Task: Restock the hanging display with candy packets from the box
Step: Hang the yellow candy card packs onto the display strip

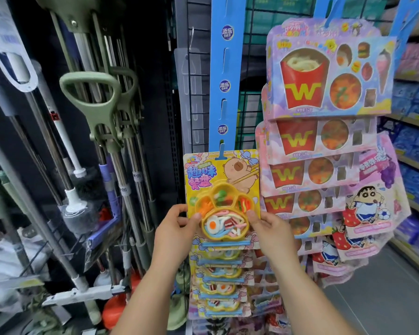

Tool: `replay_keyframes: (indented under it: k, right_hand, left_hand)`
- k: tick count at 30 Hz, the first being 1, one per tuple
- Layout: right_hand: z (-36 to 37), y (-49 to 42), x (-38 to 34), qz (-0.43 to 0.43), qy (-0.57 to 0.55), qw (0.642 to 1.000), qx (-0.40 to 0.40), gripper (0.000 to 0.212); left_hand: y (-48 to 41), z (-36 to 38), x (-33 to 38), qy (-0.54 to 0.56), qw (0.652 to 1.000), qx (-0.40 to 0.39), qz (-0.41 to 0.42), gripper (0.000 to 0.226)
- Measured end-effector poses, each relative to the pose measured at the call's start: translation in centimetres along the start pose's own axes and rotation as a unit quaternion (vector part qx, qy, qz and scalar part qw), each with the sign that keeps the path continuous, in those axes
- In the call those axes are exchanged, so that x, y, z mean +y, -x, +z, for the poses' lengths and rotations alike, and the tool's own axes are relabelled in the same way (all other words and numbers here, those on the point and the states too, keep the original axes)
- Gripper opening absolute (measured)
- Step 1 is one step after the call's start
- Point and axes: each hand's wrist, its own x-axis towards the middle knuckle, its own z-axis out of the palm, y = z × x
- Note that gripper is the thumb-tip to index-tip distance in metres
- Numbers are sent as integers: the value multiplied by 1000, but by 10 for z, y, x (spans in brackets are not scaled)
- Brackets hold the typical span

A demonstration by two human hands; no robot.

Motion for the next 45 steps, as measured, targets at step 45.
replay_keyframes:
  k: [45]
  right_hand:
    - [-31,7,35,-30,86,958,-270,56]
  left_hand:
    - [23,53,-12,-6,997,-8,-80,71]
